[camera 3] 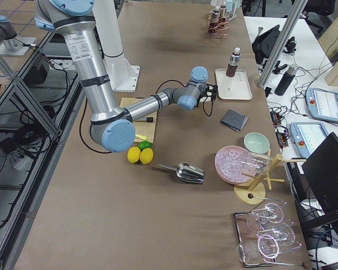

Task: Place donut on tray

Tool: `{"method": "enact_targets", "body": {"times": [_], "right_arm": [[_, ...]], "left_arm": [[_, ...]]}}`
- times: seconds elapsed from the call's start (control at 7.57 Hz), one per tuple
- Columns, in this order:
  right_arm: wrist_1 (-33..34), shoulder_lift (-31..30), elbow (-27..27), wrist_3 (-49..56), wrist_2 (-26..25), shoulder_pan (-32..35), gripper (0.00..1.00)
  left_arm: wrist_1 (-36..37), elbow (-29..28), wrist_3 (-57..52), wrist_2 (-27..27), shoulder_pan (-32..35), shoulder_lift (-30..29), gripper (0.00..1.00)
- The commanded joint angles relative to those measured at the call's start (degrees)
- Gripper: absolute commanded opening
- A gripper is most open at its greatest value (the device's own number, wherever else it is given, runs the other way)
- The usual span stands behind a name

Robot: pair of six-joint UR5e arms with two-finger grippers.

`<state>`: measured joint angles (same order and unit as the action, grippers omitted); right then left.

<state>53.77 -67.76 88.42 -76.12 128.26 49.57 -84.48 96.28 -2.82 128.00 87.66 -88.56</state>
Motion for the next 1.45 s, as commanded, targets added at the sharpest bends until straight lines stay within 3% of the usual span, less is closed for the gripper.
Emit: {"method": "enact_targets", "body": {"times": [0.0, 0.26, 0.92, 1.32], "right_arm": [[0.28, 8.4, -7.61, -3.05, -0.11, 0.62, 0.0], [0.28, 13.95, -15.17, -2.46, -0.81, 1.14, 0.0], [0.02, 27.82, -33.98, -1.66, -4.59, 0.97, 0.0], [-0.33, 32.76, -40.49, -1.66, -5.38, 1.85, 0.0]], "left_arm": [[0.02, 0.66, 0.01, 0.23, 0.05, -0.21, 0.98], [0.2, 3.39, 0.01, 5.49, 0.4, 0.84, 0.98], [0.2, 3.3, 0.09, 5.42, 0.49, 0.22, 0.98], [0.2, 3.22, 0.09, 5.42, 0.58, 0.4, 0.98]]}}
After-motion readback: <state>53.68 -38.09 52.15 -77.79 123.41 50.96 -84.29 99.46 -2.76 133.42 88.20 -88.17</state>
